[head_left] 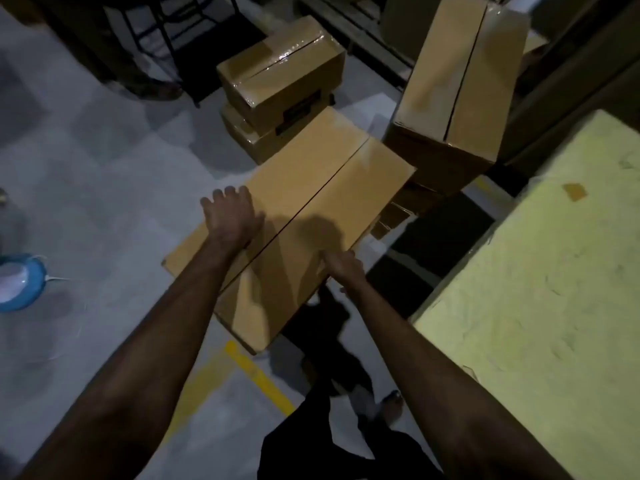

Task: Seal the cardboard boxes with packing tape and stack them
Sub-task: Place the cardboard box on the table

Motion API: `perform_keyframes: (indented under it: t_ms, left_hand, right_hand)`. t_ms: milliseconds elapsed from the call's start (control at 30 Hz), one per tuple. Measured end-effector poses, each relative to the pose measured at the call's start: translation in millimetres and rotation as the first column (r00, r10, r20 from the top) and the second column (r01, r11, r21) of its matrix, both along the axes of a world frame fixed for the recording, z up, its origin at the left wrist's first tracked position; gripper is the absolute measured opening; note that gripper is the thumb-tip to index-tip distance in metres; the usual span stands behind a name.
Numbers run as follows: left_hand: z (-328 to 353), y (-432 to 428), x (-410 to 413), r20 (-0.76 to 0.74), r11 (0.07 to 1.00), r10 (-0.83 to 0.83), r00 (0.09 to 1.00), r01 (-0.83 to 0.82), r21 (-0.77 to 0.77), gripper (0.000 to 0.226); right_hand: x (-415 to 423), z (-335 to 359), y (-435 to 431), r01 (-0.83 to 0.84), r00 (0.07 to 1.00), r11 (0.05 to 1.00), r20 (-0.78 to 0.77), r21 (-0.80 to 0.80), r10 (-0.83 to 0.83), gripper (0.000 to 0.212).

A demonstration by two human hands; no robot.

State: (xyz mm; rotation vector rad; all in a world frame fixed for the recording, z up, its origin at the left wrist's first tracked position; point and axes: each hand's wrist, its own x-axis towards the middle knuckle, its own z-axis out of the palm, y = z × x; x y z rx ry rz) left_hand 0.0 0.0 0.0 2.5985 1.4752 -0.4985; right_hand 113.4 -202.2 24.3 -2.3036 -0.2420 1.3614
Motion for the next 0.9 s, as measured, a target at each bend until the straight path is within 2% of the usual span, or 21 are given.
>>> perform_keyframes:
  t_ms: [67, 233, 300, 367, 467, 567, 667, 767, 833, 900]
  left_hand:
    - [-6, 9, -6, 0.014, 0.991, 0.09, 0.996, -0.088, -0.099, 0.078]
    - [-13, 8, 2, 0.122, 0.955, 0.259, 0.958, -0.235, -0.181, 0.098]
    - [-7, 1, 7, 0.188, 0.935, 0.34, 0.922, -0.309, -0.174, 0.1]
    - [1, -7, 8, 0.277, 0.926, 0.376, 0.884, -0.35, -0.142, 0.098]
    - [27, -21, 9, 0.393, 0.927, 0.368, 0.843, -0.367, -0.081, 0.093]
    - [70, -41, 13, 0.47, 0.921, 0.383, 0.795, -0.371, -0.123, 0.093]
    - [117, -77, 22, 0.524, 0.919, 0.394, 0.756, -0.324, -0.223, 0.1]
    - [161, -126, 42, 0.577, 0.942, 0.333, 0.746, -0.241, -0.233, 0.092]
    - [188, -162, 59, 0.614, 0.958, 0.279, 0.739, -0.172, -0.229, 0.083]
    - [207, -200, 79, 0.658, 0.971, 0.215, 0.722, -0.085, -0.223, 0.077]
  right_hand:
    - [-2, -4, 3, 0.07, 0.996, 0.997, -0.064, 0.021, -0.069, 0.023]
    - [-6, -4, 10, 0.278, 0.935, 0.96, -0.242, 0.046, -0.259, 0.025]
    - [-6, -5, 7, 0.335, 0.908, 0.939, -0.293, 0.078, -0.3, 0.053]
    - [-2, -4, 0, 0.399, 0.894, 0.906, -0.281, 0.143, -0.349, 0.075]
    - [13, 15, -16, 0.474, 0.864, 0.846, -0.317, 0.245, -0.392, 0.077]
    - [37, 42, -34, 0.43, 0.903, 0.814, -0.178, 0.391, -0.391, 0.071]
    - [61, 73, -60, 0.267, 0.932, 0.837, 0.095, 0.477, -0.351, 0.088]
    - [92, 105, -103, 0.141, 0.898, 0.852, 0.298, 0.504, -0.325, 0.099]
    - [112, 132, -140, 0.153, 0.867, 0.851, 0.345, 0.503, -0.36, 0.101]
    - [129, 155, -186, 0.209, 0.842, 0.821, 0.329, 0.532, -0.427, 0.091]
